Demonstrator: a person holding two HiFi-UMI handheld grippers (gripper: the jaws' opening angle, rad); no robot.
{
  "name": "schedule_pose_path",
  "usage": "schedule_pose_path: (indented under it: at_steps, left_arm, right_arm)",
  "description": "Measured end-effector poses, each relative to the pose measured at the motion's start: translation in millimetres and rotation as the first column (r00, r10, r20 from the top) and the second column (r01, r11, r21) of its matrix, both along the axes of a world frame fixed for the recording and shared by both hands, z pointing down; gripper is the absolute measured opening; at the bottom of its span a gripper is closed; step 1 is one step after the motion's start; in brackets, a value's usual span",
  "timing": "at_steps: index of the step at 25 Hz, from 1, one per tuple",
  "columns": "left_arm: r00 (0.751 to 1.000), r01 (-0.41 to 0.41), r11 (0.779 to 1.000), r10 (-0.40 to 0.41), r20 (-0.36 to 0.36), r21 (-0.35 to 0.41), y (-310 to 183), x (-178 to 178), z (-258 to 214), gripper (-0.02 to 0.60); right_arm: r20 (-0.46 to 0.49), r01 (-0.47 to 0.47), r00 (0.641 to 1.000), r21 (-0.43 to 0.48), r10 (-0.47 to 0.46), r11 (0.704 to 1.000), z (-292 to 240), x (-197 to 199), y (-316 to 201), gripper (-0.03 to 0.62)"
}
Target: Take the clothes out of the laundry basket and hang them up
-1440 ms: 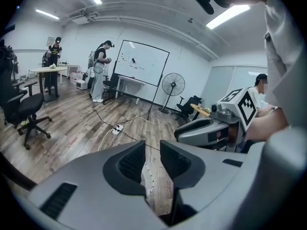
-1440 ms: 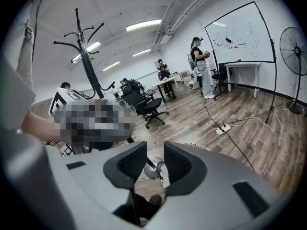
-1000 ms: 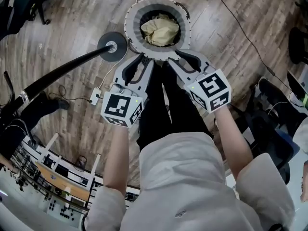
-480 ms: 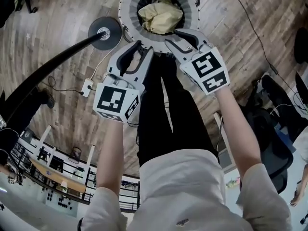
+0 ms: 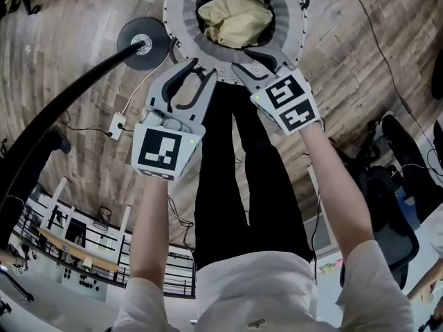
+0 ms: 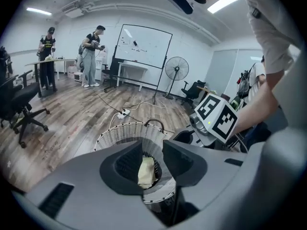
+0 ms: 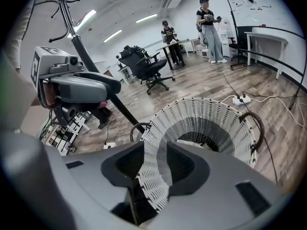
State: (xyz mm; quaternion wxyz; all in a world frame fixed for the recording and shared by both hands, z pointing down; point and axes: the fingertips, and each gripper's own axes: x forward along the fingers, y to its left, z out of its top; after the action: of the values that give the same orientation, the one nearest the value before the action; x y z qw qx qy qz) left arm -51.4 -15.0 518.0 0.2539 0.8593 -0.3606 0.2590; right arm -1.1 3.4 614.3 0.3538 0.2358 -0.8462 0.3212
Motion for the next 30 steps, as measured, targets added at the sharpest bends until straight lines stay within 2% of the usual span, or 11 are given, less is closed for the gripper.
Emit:
schedule_pose_path:
  at_steps: [2, 10, 18, 23, 30]
  left_arm:
    - [1.000, -0.005, 1.000, 0.006, 0.027, -0.019, 1, -4, 16, 0.138]
    - [1.000, 0.013, 0.998, -0.012, 0.010, -0.067, -6, -4, 54, 0.140]
    - [1.000, 0.005, 0.999, -0.004, 0.010, -0.046, -27, -8, 77, 0.140]
    - [1.000, 0.004, 0.999, -0.004, 0.006, -0.043, -38, -16, 88, 0.140]
    - [0.999, -0.048, 0.998, 0.048, 0.012, -0.036, -48, -17, 101, 0.140]
  right_arm:
    - [0.003, 0.002, 1.000, -0.009, -0.002, 1.000, 19, -5, -2, 0.153]
    - [-0.017, 0.032, 0.999, -0.053, -0.033, 0.998, 78, -13, -11, 0.158]
    - [-0.063, 0.061, 0.996, -0.086, -0.066, 0.994, 142, -25, -25, 0.169]
    - [-0.065, 0.041, 0.997, -0.093, -0.047, 0.995, 174, -32, -38, 0.167]
    - [-0.074, 0.003, 0.997, -0.114, -0.012, 0.993, 220, -42, -52, 0.173]
